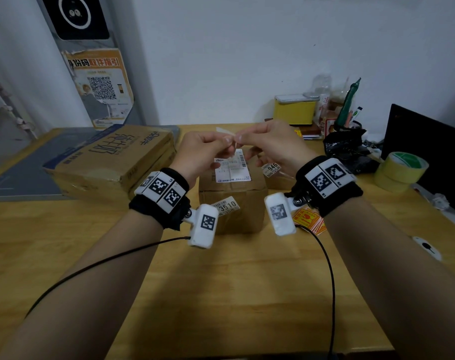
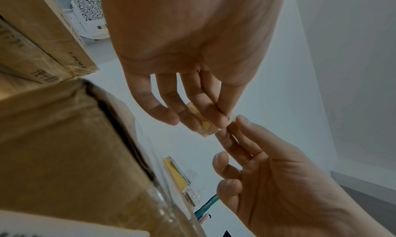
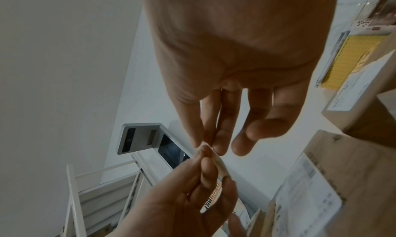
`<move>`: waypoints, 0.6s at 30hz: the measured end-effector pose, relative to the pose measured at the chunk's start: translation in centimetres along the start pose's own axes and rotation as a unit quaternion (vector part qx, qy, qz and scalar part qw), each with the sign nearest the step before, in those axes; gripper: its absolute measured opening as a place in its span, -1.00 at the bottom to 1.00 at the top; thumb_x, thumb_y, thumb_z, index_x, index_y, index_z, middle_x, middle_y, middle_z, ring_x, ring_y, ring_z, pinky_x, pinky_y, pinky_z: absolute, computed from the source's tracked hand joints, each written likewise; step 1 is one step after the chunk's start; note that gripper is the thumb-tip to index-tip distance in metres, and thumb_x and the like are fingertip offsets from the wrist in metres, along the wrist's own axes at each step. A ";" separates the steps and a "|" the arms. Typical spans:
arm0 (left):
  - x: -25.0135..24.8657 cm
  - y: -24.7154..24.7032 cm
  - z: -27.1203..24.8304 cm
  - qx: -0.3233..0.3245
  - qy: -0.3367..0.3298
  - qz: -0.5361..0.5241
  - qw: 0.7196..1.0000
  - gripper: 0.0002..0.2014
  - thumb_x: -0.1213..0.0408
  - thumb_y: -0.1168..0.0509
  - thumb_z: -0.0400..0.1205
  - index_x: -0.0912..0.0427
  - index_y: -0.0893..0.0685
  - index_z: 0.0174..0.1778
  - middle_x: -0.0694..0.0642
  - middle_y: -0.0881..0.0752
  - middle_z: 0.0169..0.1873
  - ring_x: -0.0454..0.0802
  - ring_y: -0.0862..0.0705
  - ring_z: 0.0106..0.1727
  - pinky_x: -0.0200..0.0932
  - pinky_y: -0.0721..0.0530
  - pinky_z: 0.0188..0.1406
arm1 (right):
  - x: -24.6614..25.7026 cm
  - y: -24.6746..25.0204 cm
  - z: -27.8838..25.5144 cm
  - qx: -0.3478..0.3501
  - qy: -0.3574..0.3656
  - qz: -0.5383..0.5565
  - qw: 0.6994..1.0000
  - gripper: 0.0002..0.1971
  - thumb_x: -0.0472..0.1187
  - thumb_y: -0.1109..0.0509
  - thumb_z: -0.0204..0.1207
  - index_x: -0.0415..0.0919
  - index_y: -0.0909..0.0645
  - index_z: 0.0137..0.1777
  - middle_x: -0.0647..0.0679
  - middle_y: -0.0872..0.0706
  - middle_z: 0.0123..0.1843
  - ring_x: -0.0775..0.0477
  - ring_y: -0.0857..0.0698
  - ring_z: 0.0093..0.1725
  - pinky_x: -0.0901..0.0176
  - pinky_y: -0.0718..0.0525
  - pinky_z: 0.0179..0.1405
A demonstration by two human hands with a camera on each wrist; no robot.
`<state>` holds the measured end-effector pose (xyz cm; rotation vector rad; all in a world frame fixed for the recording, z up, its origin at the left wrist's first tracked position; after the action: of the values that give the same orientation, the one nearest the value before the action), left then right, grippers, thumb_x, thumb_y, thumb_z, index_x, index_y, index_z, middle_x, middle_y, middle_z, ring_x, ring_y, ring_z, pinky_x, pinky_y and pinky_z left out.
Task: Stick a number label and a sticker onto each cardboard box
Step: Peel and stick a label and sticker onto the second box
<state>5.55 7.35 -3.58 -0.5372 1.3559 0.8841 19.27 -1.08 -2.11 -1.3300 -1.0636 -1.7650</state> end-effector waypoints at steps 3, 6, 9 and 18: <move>0.1 -0.2 -0.1 0.011 0.011 0.001 1.000 -0.82 0.18 -0.42 0.67 0.16 -0.87 0.07 0.07 -0.86 -0.20 -0.12 -0.79 -0.18 -0.17 -0.68 -0.23 | 0.2 0.2 -0.1 -0.009 0.013 -0.029 0.999 -0.90 -0.21 -0.60 0.54 -0.21 -0.87 -0.02 -0.11 -0.90 -0.13 -0.02 -0.76 -0.33 0.22 -0.61 -0.54; 0.1 -0.1 -0.2 0.005 0.016 -0.003 1.000 -0.83 0.15 -0.44 0.66 0.13 -0.88 0.03 0.08 -0.89 -0.14 -0.07 -0.81 -0.14 -0.15 -0.70 -0.22 | 0.4 0.4 -0.1 -0.020 0.026 -0.045 0.998 -0.95 -0.22 -0.62 0.53 -0.17 -0.87 -0.06 -0.12 -0.89 -0.18 0.00 -0.74 -0.35 0.22 -0.61 -0.55; 0.2 -0.1 -0.2 0.006 0.023 -0.008 1.000 -0.81 0.11 -0.46 0.64 0.11 -0.89 0.02 0.03 -0.89 -0.16 -0.07 -0.81 -0.14 -0.14 -0.71 -0.21 | 0.3 0.5 0.0 -0.025 0.030 -0.059 0.998 -0.96 -0.24 -0.62 0.52 -0.17 -0.87 -0.06 -0.09 -0.88 -0.22 0.03 -0.73 -0.38 0.21 -0.61 -0.54; 0.1 -0.2 -0.1 0.005 0.022 -0.012 1.000 -0.81 0.11 -0.43 0.66 0.11 -0.86 0.04 0.02 -0.86 -0.20 -0.04 -0.81 -0.16 -0.15 -0.71 -0.24 | 0.7 0.3 -0.2 -0.023 0.038 -0.078 0.996 -0.92 -0.23 -0.63 0.52 -0.16 -0.88 -0.02 -0.02 -0.87 -0.25 0.06 -0.73 -0.37 0.21 -0.62 -0.51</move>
<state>5.64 7.19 -3.71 -0.5668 1.3900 0.8507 19.27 -1.43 -1.42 -1.2248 -1.1172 -1.9491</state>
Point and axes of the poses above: each hand's wrist, its own z-axis towards the middle knuckle, its own y-axis out of the back of the hand, x = y × z, the point moved 9 cm from there along z, towards the middle knuckle
